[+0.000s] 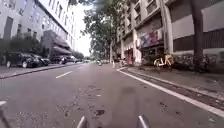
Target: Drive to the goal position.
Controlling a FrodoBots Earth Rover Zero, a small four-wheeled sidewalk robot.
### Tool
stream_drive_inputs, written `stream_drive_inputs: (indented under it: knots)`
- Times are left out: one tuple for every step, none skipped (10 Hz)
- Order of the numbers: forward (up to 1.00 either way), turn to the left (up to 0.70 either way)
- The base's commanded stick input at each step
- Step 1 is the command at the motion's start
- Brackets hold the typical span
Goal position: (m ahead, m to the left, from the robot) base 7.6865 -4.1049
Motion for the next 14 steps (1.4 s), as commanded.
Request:
stream_drive_inputs:
  knots:
    - [0.70, 0.04]
    - [0.70, 0.00]
    - [0.70, 0.00]
    - [0.70, 0.00]
    - [0.70, 0.00]
    - [0.70, 0.00]
    - [0.70, 0.00]
    - [0.70, 0.00]
    - [0.70, 0.00]
    - [0.70, 0.00]
    - [0.70, 0.00]
    - [0.70, 0.00]
    - [0.70, 0.00]
    - [0.70, 0.00]
